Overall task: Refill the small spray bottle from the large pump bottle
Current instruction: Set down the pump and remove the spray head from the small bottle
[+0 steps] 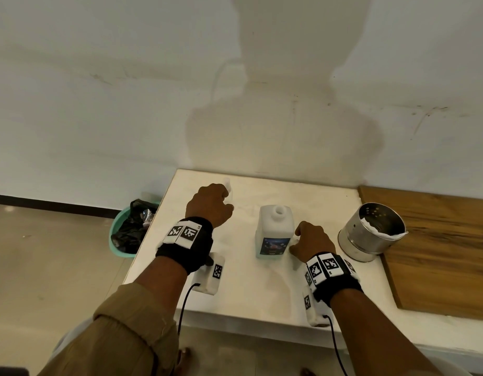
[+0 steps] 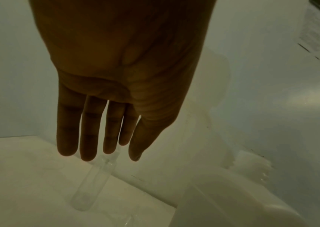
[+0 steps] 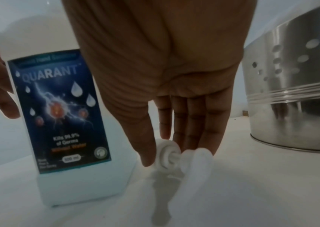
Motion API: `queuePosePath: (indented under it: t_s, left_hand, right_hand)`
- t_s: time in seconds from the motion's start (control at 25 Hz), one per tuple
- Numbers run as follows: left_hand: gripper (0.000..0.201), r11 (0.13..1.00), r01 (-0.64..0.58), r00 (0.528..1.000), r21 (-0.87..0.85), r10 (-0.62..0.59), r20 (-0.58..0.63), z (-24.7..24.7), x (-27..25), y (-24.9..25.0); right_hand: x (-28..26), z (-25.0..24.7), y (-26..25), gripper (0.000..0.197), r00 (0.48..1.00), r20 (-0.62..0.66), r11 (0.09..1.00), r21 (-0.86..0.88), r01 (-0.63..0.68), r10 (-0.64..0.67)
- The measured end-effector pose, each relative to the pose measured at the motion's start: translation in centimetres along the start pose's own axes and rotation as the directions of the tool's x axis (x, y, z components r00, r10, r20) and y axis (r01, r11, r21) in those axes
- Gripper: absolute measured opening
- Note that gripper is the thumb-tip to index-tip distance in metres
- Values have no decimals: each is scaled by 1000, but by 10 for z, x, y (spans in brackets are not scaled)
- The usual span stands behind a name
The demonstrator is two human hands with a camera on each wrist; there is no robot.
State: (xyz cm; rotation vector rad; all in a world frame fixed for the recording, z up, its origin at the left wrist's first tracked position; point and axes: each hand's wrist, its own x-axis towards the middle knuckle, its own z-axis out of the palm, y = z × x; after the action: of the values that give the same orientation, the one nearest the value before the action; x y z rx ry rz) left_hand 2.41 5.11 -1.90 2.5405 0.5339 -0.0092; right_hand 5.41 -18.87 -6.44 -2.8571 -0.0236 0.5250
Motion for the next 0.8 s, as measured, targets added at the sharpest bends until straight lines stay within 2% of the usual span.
queuePosePath:
  t_s: [0.24,0.36,0.56,0.72,0.8]
  left_hand:
    - [36,1000,16,1000,-6,-16,14,4,4,-2]
    - [39,999,47,999,-17,-47,8,5,7,-5]
    - [47,996,92,996,-17,-91,18,13,14,-10]
    - [47,997,65,997,-44,-66,-28,20,23,-8]
    - [53,994,56,997,-94,-60,-41,25,29,-11]
  right_hand:
    - [-1,-6,-2,50,1000,3,1000,1,6,-6]
    - [-1,-21,-5,49,996,-87,995,85,43,-35]
    - [-5,-46,-11,31,968,-241,966,228,123,-66]
    - [-8,-60,-11,30,942,-329,941,295,168,-65]
    - [-8,-66,-10,29,928,-366,927,324,190,-62]
